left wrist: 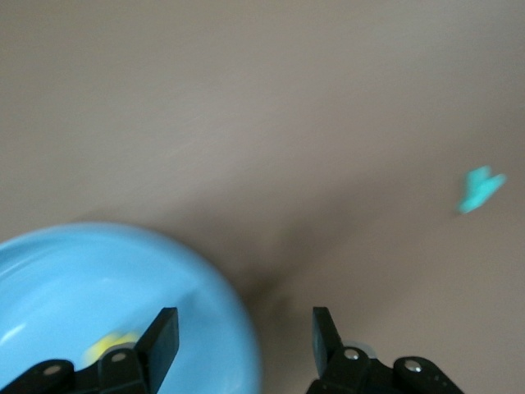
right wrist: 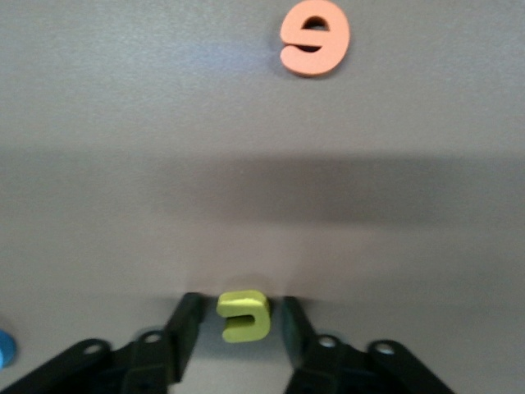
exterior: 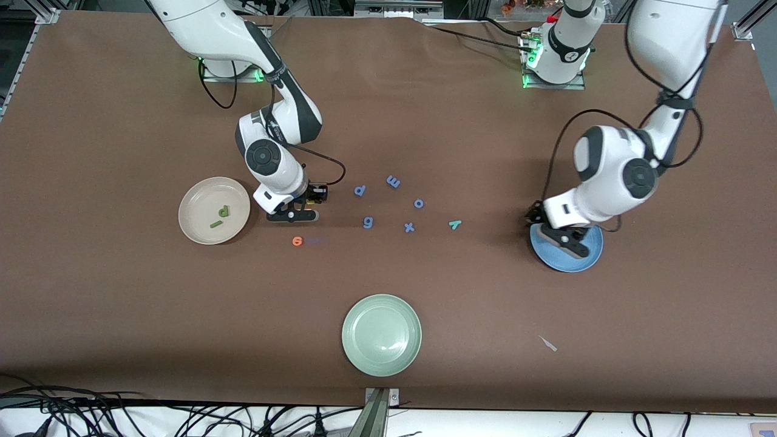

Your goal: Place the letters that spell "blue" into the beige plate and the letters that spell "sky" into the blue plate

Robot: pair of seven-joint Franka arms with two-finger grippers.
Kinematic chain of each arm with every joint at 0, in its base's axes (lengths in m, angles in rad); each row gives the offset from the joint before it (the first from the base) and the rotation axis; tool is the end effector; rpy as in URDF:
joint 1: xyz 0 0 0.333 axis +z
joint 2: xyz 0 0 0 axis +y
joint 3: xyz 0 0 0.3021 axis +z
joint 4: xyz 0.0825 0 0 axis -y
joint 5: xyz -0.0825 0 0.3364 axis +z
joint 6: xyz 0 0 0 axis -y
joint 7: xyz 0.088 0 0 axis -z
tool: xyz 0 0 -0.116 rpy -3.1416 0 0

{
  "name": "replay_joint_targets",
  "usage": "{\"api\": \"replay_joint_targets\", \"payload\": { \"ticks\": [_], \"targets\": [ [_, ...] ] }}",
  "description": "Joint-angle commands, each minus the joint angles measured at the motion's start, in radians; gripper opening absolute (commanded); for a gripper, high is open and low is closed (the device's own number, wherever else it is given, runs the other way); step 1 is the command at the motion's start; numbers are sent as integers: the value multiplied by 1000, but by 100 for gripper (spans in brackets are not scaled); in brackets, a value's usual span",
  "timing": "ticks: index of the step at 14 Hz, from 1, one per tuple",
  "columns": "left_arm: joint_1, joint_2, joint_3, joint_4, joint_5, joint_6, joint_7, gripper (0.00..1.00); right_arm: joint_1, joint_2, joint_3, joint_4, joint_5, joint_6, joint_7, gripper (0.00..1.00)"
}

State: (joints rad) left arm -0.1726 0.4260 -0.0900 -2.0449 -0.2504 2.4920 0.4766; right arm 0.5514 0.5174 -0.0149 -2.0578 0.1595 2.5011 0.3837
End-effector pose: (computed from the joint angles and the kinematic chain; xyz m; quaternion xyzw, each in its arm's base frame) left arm 0.5453 -0.1452 0.2486 0.9604 -0.2619 0.0199 0.0934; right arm 0.4732 0.2812 0.1930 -0.9984 -0.0115 0.0513 0.0209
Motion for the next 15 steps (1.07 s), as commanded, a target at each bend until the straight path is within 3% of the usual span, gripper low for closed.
{"api": "replay_joint_targets", "payload": {
  "ticks": [1, 3, 5, 8, 13, 14, 15],
  "targets": [
    [-175, 83, 13, 107, -49, 24, -151, 74, -2, 6, 10, -8, 11, 5, 9, 22],
    [-202, 120, 13, 112, -46, 68, -193, 74, -4, -3, 9, -1, 11, -2, -5, 3],
    [-211, 140, 15, 114, -43, 79, -190, 74, -17, -37, -8, 40, 9, -120, -22, 0],
    [-243, 183, 15, 150, -41, 88, -190, 73, -19, -108, -133, 71, 9, -324, -164, 0],
    [-283, 218, 30, 167, -41, 88, -191, 73, -22, -102, -337, 68, 9, -427, -448, 0],
    [-283, 218, 30, 167, -40, 88, -191, 73, -33, -86, -355, 70, 9, -429, -468, 4],
    [-283, 220, 30, 167, -30, 90, -190, 73, -53, -67, -356, 70, 8, -427, -470, 22]
  ]
}}
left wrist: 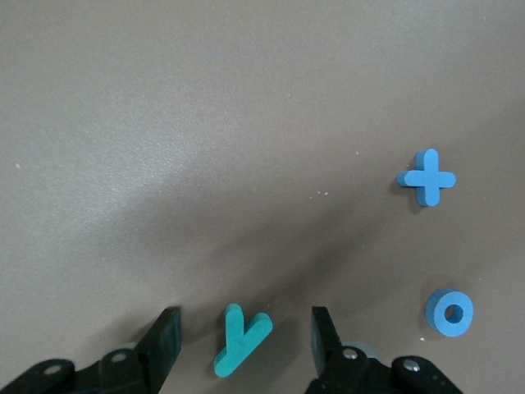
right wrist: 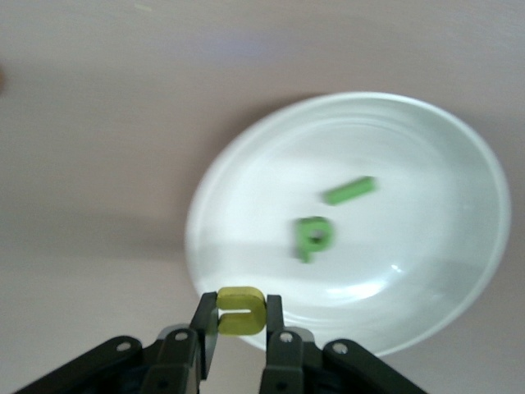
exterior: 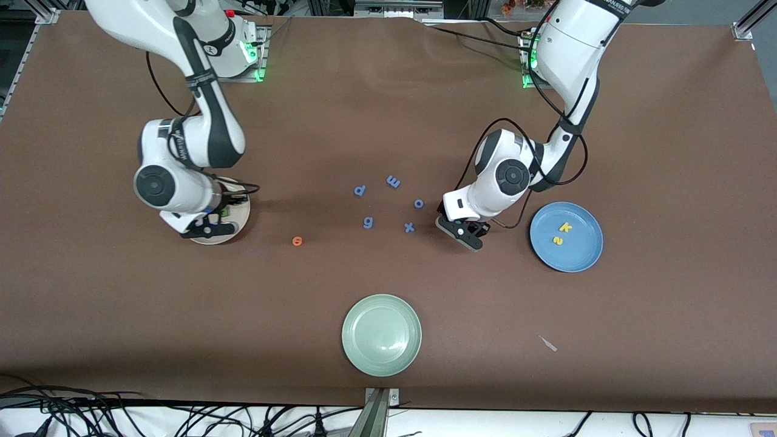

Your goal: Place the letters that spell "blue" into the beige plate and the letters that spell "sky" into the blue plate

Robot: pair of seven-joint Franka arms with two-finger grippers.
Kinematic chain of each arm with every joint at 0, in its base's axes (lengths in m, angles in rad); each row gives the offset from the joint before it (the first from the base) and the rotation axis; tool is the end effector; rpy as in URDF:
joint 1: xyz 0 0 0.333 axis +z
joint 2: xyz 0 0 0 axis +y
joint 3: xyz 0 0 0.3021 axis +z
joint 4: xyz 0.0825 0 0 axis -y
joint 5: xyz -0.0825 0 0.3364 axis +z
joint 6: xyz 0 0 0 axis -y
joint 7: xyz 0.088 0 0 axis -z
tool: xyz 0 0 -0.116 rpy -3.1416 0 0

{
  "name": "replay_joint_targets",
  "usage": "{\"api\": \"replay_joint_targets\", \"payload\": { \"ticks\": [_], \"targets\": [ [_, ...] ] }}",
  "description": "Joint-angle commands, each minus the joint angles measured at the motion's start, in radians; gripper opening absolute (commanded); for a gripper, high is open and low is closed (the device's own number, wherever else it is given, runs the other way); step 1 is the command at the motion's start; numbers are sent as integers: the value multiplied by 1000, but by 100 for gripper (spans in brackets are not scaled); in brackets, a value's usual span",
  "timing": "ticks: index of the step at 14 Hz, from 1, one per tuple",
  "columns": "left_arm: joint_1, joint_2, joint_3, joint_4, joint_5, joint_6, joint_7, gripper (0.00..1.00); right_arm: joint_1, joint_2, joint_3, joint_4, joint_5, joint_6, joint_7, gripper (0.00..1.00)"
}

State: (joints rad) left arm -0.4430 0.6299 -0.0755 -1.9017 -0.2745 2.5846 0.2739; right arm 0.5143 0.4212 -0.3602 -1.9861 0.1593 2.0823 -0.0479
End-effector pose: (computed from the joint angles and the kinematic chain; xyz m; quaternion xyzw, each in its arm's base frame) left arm 0.5230 -0.2916 0.1894 0.9580 -0.2687 0.0130 0.0996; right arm 0.5258 0.0954 0.2554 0.9878 0.0547 -0.1445 0.0184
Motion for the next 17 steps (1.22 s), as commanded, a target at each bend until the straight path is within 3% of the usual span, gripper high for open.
{"api": "replay_joint_targets", "payload": {
  "ticks": [1, 2, 6, 9, 13, 17],
  "targets": [
    [-13, 16, 16, 24, 17, -4, 13, 70, -29, 39, -11, -2, 9, -2, -37, 62],
    [-13, 16, 17, 24, 41, -3, 13, 64, -31, 38, -11, 0, 11, -1, -23, 100],
    [-13, 16, 17, 23, 55, -3, 13, 37, -20, 28, -3, 65, 11, -11, 75, 100],
    [-11, 10, 35, 24, 55, -4, 16, 20, -2, 63, 55, 159, 13, -10, 245, 100],
    [39, -56, 52, 15, 57, -17, 10, 16, 0, 181, 125, 321, 112, -10, 414, 100],
    [277, -168, 51, 10, 58, -162, 134, 17, 3, 269, 161, 403, 152, 2, 459, 100]
  ]
}}
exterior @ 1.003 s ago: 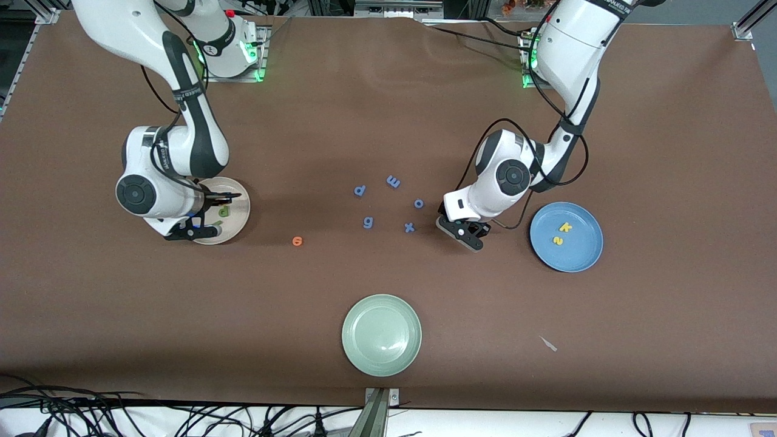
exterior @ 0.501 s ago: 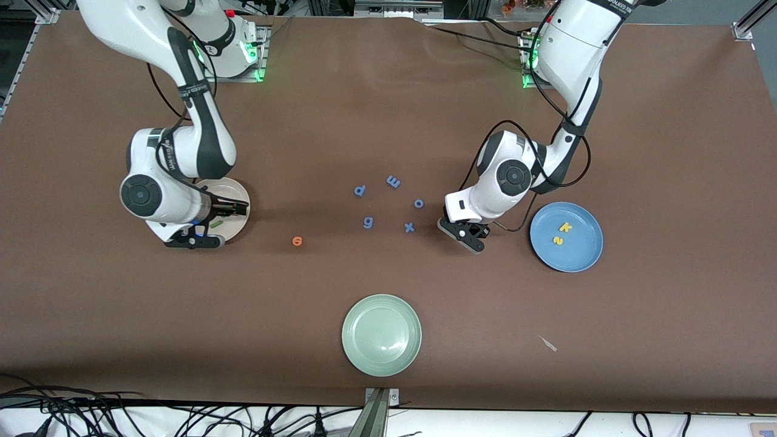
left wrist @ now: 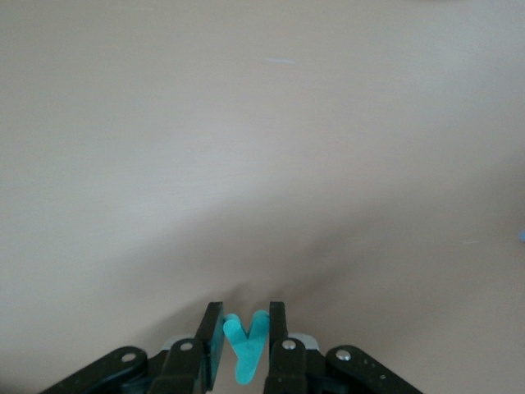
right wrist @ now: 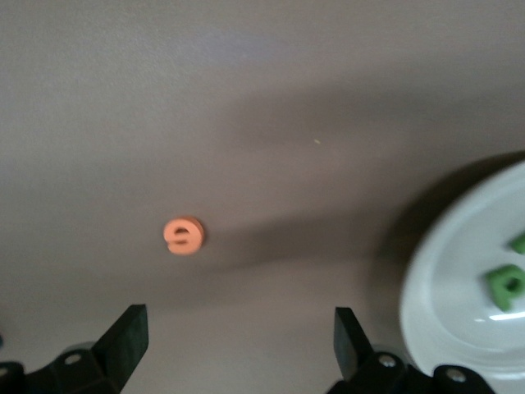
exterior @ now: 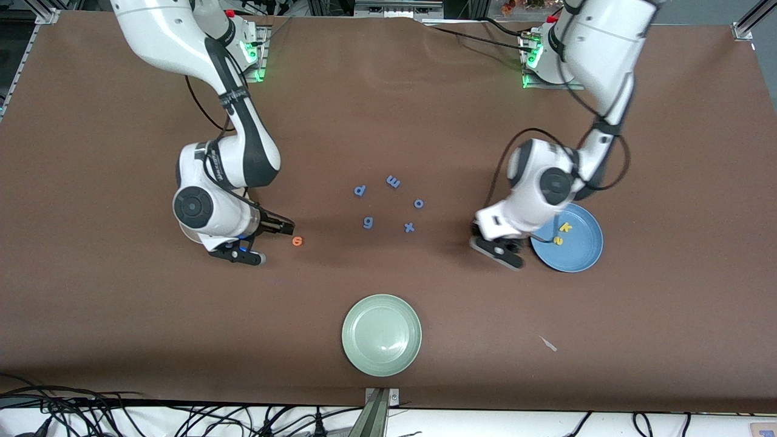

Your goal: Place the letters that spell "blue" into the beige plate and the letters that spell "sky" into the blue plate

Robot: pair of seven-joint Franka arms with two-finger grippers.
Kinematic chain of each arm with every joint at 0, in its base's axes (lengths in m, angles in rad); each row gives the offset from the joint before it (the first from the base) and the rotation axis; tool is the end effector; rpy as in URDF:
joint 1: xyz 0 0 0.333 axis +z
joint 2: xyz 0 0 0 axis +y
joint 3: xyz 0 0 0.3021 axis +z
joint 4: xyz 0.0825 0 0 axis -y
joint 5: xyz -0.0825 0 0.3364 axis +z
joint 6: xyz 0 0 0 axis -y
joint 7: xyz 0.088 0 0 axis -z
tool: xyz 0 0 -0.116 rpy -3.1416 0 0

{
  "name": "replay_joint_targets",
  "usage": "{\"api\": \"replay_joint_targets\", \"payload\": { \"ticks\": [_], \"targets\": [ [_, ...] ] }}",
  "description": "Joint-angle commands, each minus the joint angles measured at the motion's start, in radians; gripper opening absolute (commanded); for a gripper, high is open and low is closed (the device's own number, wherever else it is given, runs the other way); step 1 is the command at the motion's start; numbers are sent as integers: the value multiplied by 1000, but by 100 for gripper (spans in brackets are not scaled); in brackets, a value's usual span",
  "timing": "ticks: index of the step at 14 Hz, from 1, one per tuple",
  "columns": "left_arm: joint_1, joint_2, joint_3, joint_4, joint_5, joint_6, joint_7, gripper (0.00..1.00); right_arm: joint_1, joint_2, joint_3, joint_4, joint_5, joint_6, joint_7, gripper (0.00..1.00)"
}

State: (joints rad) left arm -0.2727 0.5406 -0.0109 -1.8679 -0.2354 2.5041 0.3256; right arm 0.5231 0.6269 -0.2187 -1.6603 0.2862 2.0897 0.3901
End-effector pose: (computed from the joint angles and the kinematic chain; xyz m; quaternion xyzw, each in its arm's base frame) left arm 0.5871 -0.1702 0.2477 0.9736 -0.2098 0.0489 0.0761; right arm 0.5798 0.2139 0.2470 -0.9887 0.1099 0.1000 0.0190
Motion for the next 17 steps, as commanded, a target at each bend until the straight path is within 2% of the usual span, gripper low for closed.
{"api": "replay_joint_targets", "payload": {
  "ticks": [1, 4, 6, 9, 10, 11, 12, 13, 15, 16, 17],
  "targets": [
    [143, -94, -12, -31, 19, -93, 151, 17, -6, 82, 28, 86, 24, -2, 44, 100],
    [236, -102, -11, -92, 16, -97, 309, 22, -6, 109, 44, 99, 25, 59, 82, 100],
    [237, -110, -9, -155, 8, -99, 299, 28, -6, 123, 59, 99, 25, 81, 82, 100],
    [202, -143, -12, -224, 5, -99, 184, 31, -6, 146, 61, 99, 25, 119, 82, 100],
    [198, -145, -12, -224, 7, -99, 184, 60, -6, 148, 61, 99, 25, 121, 82, 100],
    [198, -145, -11, -226, 7, -99, 179, 100, -6, 152, 61, 97, 24, 125, 82, 99],
    [201, -154, -11, -232, 7, -99, 179, 100, -6, 158, 62, 96, 25, 141, 82, 95],
    [204, -168, -11, -241, 8, -99, 179, 100, -6, 162, 68, 93, 25, 151, 82, 86],
    [211, -264, -12, -331, 10, -97, 176, 100, -6, 160, 87, 93, 34, 151, 82, 47],
    [213, -340, -11, -361, 10, -99, 176, 100, -8, 160, 87, 91, 39, 148, 82, 32],
    [213, -396, -11, -366, 10, -99, 178, 100, -8, 160, 87, 91, 39, 148, 82, 22]
  ]
}}
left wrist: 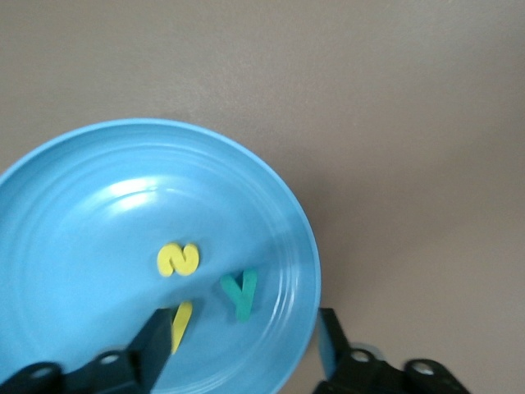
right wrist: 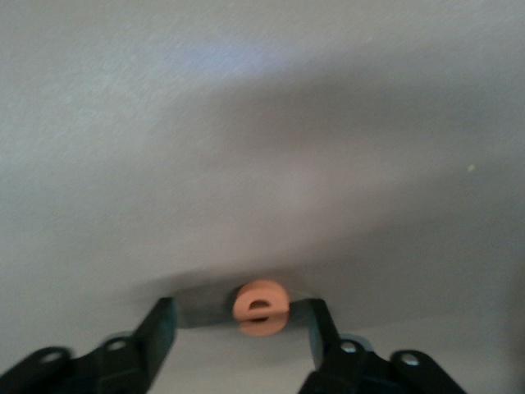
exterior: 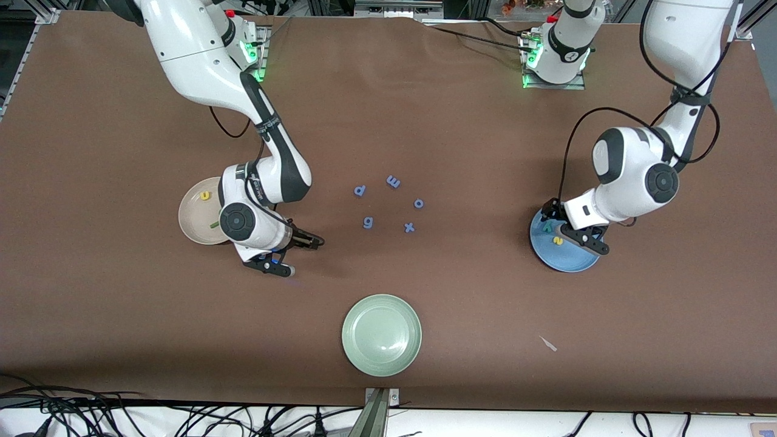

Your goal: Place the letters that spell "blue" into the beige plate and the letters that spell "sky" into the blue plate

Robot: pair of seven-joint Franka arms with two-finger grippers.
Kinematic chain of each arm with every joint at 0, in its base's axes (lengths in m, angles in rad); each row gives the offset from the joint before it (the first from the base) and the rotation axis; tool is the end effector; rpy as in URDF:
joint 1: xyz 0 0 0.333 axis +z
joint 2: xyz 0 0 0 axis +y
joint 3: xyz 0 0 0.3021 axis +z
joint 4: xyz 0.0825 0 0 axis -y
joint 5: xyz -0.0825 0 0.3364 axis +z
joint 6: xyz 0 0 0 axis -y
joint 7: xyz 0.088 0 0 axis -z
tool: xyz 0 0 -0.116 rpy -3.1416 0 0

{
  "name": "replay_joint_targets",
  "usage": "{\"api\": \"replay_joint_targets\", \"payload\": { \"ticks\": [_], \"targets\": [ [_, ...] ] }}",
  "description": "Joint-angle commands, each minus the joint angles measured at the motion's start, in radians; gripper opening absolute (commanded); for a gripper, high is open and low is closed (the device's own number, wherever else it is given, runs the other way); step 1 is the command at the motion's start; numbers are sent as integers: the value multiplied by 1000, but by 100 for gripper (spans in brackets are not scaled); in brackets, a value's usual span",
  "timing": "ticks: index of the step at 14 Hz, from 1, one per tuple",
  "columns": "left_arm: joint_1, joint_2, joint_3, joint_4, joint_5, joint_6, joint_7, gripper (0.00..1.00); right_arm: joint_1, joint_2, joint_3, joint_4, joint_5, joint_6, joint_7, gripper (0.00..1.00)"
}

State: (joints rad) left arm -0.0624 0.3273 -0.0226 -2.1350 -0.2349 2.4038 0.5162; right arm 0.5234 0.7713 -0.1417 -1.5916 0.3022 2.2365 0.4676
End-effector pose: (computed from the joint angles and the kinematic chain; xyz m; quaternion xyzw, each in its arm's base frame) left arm 0.5300 -0.0480 0.2620 0.9743 -0.2084 -0.0115 0.0843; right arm 0.5847 0.2586 0.1884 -0.9885 0.1256 0.0770 0.0339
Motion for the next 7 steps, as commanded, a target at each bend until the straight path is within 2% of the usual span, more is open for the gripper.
{"api": "replay_joint_targets", "payload": {
  "ticks": [1, 2, 3, 5, 7],
  "targets": [
    [3, -223, 0, -100, 9, 1, -13, 100, -8, 16, 10, 22, 23, -1, 3, 14],
    [3, -261, 1, -100, 12, -18, -13, 100, -9, 16, 10, 19, 23, -3, 2, 5],
    [3, -299, 1, -100, 15, -56, -16, 100, -9, 16, 10, 19, 23, -5, 0, 0],
    [3, -397, 4, -92, 29, -154, -30, 100, -11, 13, 8, 19, 21, -6, -6, 0],
    [1, -500, 7, -47, 180, -285, -82, 100, -16, -6, 2, 28, 15, -49, -15, 0]
  ]
}}
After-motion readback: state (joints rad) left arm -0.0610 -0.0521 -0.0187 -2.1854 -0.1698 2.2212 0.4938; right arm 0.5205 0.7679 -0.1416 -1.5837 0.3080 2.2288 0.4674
